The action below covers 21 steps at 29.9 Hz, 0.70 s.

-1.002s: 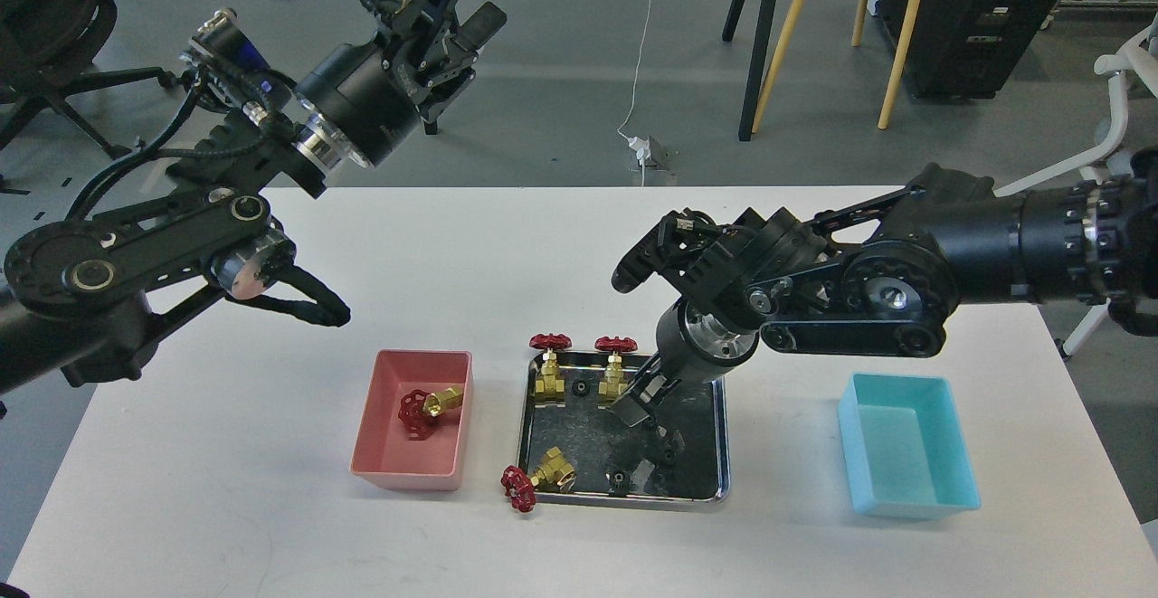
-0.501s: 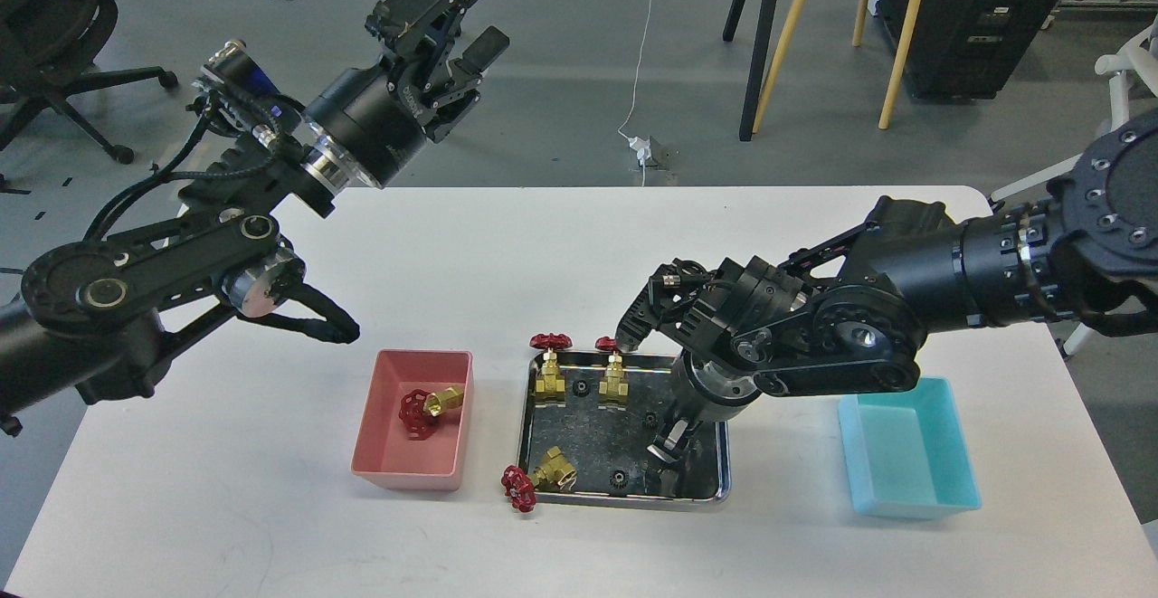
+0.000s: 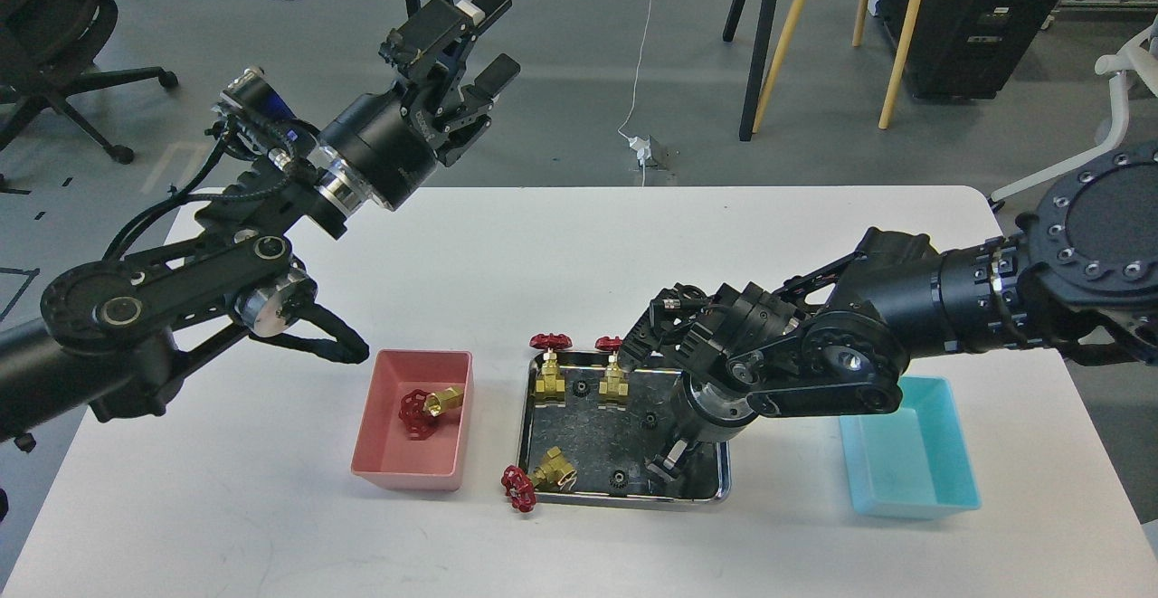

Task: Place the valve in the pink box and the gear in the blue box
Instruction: 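Lower the right gripper onto a dark gear on the tray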

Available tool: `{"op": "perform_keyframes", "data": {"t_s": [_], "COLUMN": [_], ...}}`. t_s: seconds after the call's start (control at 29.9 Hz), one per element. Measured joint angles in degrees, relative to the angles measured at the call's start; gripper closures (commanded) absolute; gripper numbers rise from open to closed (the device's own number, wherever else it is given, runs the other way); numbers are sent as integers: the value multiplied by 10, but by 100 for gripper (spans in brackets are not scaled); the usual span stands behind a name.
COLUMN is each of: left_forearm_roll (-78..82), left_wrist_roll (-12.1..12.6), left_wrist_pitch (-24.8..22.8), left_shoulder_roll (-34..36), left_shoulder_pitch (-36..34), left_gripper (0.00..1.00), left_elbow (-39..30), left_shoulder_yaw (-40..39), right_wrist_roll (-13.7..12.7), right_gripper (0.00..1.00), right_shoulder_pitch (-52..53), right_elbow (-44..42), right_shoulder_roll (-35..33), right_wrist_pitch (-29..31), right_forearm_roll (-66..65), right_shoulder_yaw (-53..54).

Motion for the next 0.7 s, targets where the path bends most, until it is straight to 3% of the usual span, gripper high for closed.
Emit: {"op": "perform_keyframes", "data": {"t_s": [0.7], "left_forearm_roll": [1], "left_wrist_roll": [0], "left_wrist_pitch": [0], "left_shoulder_roll": [-2], "left_shoulder_pitch": [12], "left_gripper": [15], "left_elbow": [1], "left_shoulder_yaw": [0], "right_wrist_roll": [0], "right_gripper": [50], "right_shoulder_pitch": [-17], "right_elbow": [-31], "right_shoulder_roll": [0], "right_wrist_pitch": [0], "right_forearm_roll": [4], "right_shoulder_yaw": [-4]}}
